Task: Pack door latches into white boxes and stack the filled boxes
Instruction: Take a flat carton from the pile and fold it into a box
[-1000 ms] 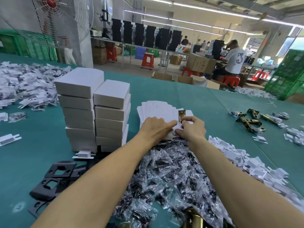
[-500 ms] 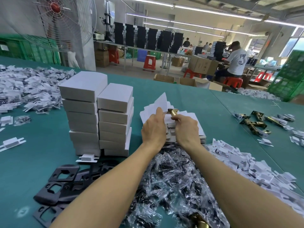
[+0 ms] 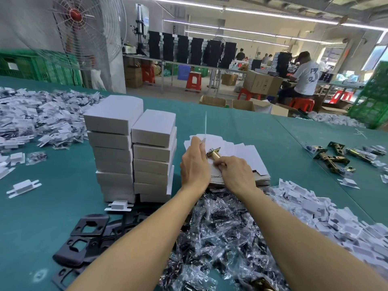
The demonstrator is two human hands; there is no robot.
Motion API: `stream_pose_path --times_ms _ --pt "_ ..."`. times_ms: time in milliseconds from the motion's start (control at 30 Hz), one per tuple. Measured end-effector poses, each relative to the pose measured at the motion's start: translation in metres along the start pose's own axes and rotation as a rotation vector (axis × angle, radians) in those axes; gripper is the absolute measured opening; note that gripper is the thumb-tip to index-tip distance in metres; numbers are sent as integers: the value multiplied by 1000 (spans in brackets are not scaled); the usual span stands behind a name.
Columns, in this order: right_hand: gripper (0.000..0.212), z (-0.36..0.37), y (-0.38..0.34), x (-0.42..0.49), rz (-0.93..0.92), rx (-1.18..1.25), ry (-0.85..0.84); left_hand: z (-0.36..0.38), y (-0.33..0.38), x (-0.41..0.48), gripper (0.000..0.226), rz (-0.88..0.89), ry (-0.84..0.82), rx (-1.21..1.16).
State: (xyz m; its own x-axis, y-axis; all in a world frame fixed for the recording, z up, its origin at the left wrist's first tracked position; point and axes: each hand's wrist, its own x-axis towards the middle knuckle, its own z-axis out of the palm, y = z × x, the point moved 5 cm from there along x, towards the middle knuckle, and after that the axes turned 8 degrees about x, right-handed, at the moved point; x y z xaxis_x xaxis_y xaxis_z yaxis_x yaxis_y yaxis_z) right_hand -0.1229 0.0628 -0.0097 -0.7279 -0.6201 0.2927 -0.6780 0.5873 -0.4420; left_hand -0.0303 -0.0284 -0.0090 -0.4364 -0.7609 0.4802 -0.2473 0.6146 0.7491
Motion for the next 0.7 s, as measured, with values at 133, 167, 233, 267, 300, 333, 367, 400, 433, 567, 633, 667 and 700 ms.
stream_pose_path --times_ms 133,167,233,267,300,333,367,400,433,567,633,667,700 --pt "33 1 2 0 -55 -56 -108 -10 13 -11 25 85 66 -15" --pt "32 -1 2 0 -48 -8 -140 -14 20 -15 26 160 86 21" --pt "31 -8 -2 0 -48 149 -152 -23 33 -23 17 354 136 135" --pt "28 -14 -4 -2 -39 255 -97 -27 38 -27 9 451 161 209" --pt "27 -23 -4 -4 1 384 1 -30 43 -32 3 542 175 280" --pt "28 -32 -3 -6 78 558 98 -32 46 -36 4 621 175 339" --pt "31 -38 -1 -8 186 779 146 -32 47 -41 6 697 155 376" --pt "36 -40 1 -12 300 991 133 -33 50 -47 8 769 125 393" --pt "40 -40 3 -15 381 1136 104 -33 53 -52 10 840 80 401" --pt "16 -56 10 -33 368 1007 148 -38 58 -70 25 919 -187 411" --pt "14 -60 12 -46 371 1098 175 -42 53 -69 51 630 -334 367" --pt "16 -60 9 -54 370 1200 150 -45 48 -69 64 462 -370 311" --pt "19 -61 4 -63 354 1292 104 -49 46 -69 78 327 -383 251"
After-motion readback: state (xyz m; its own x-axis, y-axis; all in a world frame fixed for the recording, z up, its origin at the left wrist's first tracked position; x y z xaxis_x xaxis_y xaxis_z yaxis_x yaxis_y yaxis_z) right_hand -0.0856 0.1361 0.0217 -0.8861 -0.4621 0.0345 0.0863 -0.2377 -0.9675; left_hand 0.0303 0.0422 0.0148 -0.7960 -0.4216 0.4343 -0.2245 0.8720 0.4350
